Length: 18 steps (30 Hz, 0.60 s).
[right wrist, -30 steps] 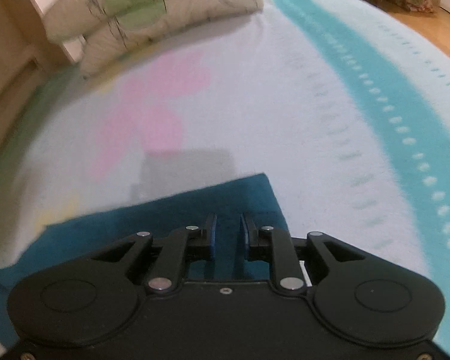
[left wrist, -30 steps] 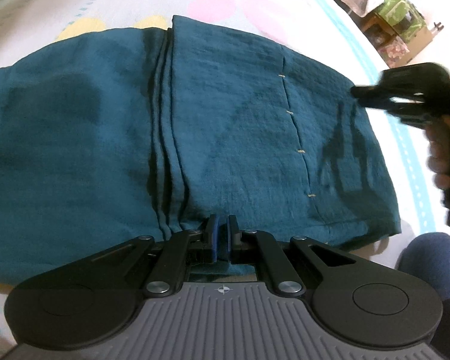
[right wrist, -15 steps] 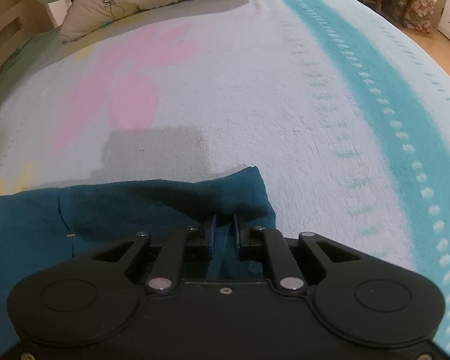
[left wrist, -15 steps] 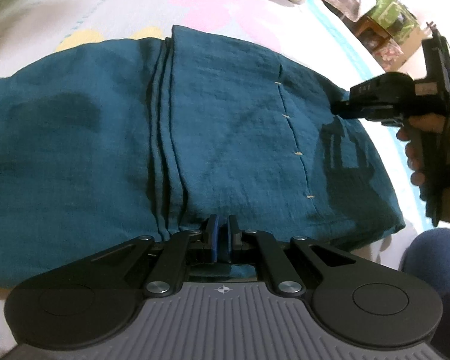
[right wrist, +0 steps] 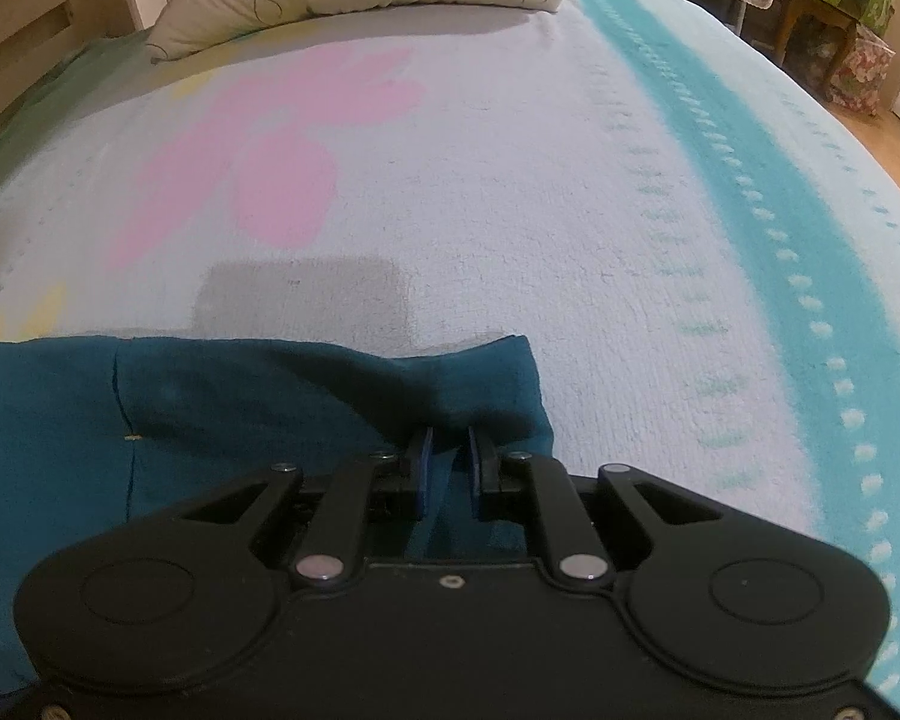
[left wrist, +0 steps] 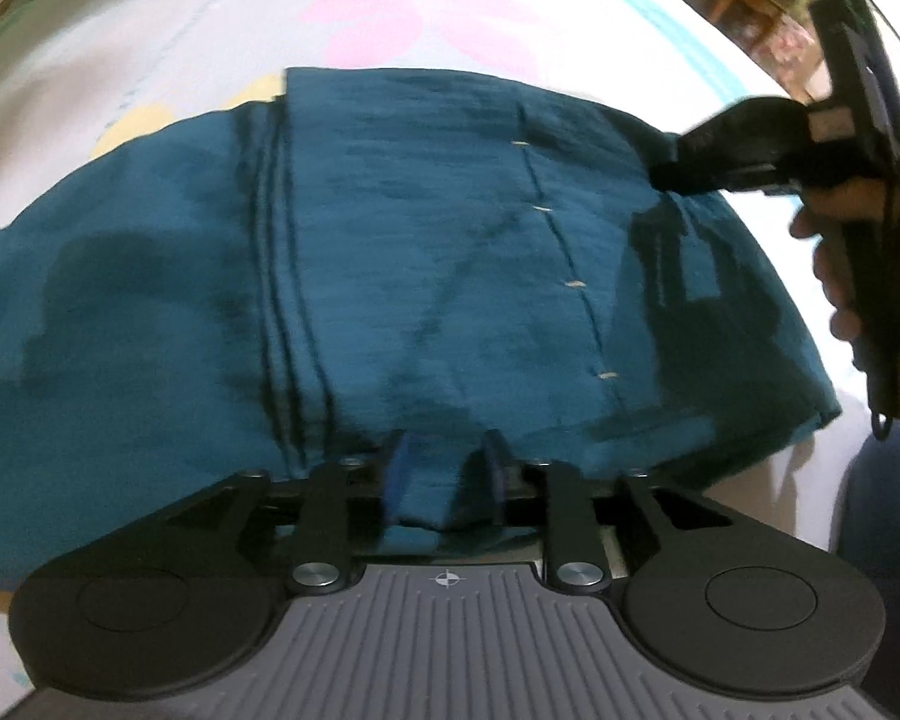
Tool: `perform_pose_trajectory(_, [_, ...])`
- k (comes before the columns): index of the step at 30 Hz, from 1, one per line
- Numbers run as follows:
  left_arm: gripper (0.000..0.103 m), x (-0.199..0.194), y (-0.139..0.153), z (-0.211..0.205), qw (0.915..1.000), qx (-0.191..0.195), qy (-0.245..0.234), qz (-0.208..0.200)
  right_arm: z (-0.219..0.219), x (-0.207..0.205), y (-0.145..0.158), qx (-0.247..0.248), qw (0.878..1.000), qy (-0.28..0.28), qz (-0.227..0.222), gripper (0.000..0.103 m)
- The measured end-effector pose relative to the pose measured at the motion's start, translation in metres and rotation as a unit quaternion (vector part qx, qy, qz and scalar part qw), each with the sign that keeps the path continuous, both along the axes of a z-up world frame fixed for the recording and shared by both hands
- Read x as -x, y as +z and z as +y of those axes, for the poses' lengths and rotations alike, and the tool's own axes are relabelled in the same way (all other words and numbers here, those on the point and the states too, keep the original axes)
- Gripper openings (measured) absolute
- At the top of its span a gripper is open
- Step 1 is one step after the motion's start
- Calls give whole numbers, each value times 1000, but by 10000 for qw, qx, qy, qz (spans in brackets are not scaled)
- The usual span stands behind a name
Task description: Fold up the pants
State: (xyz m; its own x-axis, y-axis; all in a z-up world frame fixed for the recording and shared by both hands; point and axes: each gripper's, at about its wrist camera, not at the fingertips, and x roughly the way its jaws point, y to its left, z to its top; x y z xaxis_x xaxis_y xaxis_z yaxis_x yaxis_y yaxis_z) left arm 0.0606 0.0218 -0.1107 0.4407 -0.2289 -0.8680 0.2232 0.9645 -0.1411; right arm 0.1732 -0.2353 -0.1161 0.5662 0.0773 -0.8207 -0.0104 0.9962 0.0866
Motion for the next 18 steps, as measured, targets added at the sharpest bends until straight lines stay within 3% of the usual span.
perform_pose_trajectory(5, [33, 3, 1, -13, 9993, -356, 54, -80, -6, -1, -2, -113, 9999, 20, -2, 17])
perform_pose_trajectory(11, [34, 1, 0, -12, 9990, -291, 328, -45, -10, -2, -4, -184, 9998, 76, -29, 17])
perform_pose_trajectory(18, [33, 0, 2, -14, 9990, -434, 111, -28, -12, -3, -5, -213, 9997, 108, -45, 17])
